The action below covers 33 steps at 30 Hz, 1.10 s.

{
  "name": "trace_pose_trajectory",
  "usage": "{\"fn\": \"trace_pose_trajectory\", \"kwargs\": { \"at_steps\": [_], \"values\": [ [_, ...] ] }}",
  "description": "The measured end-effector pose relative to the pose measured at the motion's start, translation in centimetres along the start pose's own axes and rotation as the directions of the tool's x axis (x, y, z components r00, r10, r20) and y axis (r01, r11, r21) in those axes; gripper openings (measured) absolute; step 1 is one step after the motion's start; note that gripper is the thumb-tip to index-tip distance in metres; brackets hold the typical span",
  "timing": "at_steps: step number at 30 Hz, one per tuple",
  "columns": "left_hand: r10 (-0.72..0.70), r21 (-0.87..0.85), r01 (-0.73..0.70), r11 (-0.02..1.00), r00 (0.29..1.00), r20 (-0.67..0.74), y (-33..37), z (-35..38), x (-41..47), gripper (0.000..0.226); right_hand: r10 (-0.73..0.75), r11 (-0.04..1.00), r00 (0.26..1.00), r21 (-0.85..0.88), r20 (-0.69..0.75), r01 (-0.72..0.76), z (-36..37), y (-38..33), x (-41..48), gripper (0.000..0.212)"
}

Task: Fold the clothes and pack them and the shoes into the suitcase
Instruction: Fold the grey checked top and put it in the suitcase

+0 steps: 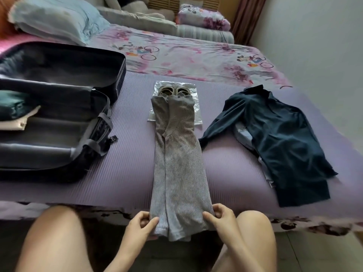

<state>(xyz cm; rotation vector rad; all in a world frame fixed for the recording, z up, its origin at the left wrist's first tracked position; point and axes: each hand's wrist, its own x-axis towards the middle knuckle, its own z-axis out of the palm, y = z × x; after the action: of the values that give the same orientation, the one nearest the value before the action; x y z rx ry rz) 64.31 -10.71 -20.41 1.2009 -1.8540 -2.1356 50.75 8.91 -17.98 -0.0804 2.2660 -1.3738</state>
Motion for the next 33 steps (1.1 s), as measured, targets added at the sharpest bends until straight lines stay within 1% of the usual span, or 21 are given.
{"fn": "trace_pose_trajectory", "kwargs": {
  "at_steps": [3, 6, 8, 10, 12, 15, 16, 17, 18, 19, 21, 22, 23, 25, 28, 29, 31, 33],
  "values": [
    [-0.007, -0.033, 0.006, 0.999, 1.0, -0.013, 0.3, -1.0, -0.4, 0.016, 0.029, 0.997, 0.999, 0.065, 0.039, -0.032, 0.0, -0.2, -0.7, 0.006],
    [-0.024, -0.081, 0.022, 0.997, 0.999, -0.025, 1.4, -1.5, -0.4, 0.031, 0.112, 0.973, 0.988, 0.191, 0.104, -0.13, -0.4, -1.5, -0.9, 0.015],
    [-0.023, -0.103, 0.022, 0.994, 1.0, -0.009, 3.1, -1.5, 0.0, 0.034, 0.139, 0.946, 0.982, 0.275, 0.13, -0.171, -0.9, -3.1, -0.3, 0.018],
    [0.017, -0.06, -0.018, 0.998, 1.0, -0.016, 5.5, -1.5, 1.0, 0.033, 0.154, 0.92, 0.979, 0.342, 0.131, -0.19, -1.3, -5.0, 1.3, 0.022],
    [0.083, -0.013, -0.084, 0.996, 0.996, -0.036, 8.8, -1.4, 2.8, 0.031, 0.157, 0.908, 0.984, 0.378, 0.088, -0.179, -1.5, -7.2, 3.8, 0.03],
    [0.092, -0.203, -0.093, 0.975, 0.996, -0.016, 14.2, -0.7, 6.9, 0.028, 0.106, 0.88, 0.993, 0.46, 0.051, -0.117, -1.7, -11.3, 8.1, 0.03],
    [0.083, -0.24, -0.087, 0.967, 0.996, -0.027, 15.7, -0.4, 8.4, 0.028, 0.08, 0.892, 0.996, 0.442, 0.045, -0.092, -1.5, -12.4, 9.4, 0.029],
    [0.078, -0.224, -0.087, 0.971, 0.996, -0.048, 16.6, -0.1, 10.0, 0.029, 0.076, 0.911, 0.997, 0.405, 0.028, -0.081, -1.1, -12.9, 10.8, 0.032],
    [0.086, -0.163, -0.098, 0.982, 0.993, -0.083, 16.8, 0.0, 11.5, 0.033, 0.077, 0.939, 0.997, 0.337, -0.018, -0.066, -0.6, -12.9, 12.0, 0.037],
    [0.11, -0.042, -0.116, 0.992, 0.985, -0.133, 16.3, 0.0, 12.7, 0.039, 0.085, 0.972, 0.993, 0.227, -0.082, -0.065, 0.0, -12.2, 13.0, 0.045],
    [0.13, 0.196, -0.09, 0.977, 0.971, -0.201, 14.0, -0.4, 13.7, 0.046, 0.053, 0.998, 0.985, -0.017, -0.163, -0.057, 1.3, -10.0, 13.4, 0.055],
    [0.121, 0.255, -0.067, 0.965, 0.972, -0.202, 12.5, -0.6, 13.6, 0.046, 0.027, 0.994, 0.985, -0.1, -0.172, -0.045, 1.9, -8.9, 13.0, 0.056],
    [0.11, 0.279, -0.055, 0.959, 0.976, -0.187, 11.0, -0.7, 13.1, 0.044, 0.007, 0.99, 0.985, -0.14, -0.174, -0.032, 2.3, -7.8, 12.6, 0.056],
    [0.141, 0.308, -0.083, 0.948, 0.975, -0.17, 8.7, -0.6, 12.0, 0.041, -0.011, 0.991, 0.981, -0.132, -0.196, -0.015, 2.6, -6.3, 11.8, 0.054],
    [0.27, 0.371, -0.189, 0.909, 0.946, -0.179, 7.3, 0.0, 10.6, 0.039, -0.029, 0.991, 0.978, -0.133, -0.206, 0.001, 2.6, -5.5, 11.0, 0.045],
    [0.274, 0.373, -0.199, 0.906, 0.949, -0.158, 7.1, 0.4, 10.5, 0.039, -0.036, 0.99, 0.978, -0.138, -0.206, 0.008, 2.6, -5.4, 10.9, 0.042],
    [0.235, 0.351, -0.18, 0.919, 0.964, -0.121, 7.1, 1.0, 10.3, 0.042, -0.044, 0.994, 0.977, -0.107, -0.209, 0.021, 2.6, -5.4, 10.6, 0.039],
    [0.246, 0.334, -0.195, 0.922, 0.962, -0.118, 7.2, 1.3, 10.2, 0.039, -0.056, 0.996, 0.973, -0.084, -0.225, 0.038, 2.6, -5.5, 10.4, 0.036]
  ]
}}
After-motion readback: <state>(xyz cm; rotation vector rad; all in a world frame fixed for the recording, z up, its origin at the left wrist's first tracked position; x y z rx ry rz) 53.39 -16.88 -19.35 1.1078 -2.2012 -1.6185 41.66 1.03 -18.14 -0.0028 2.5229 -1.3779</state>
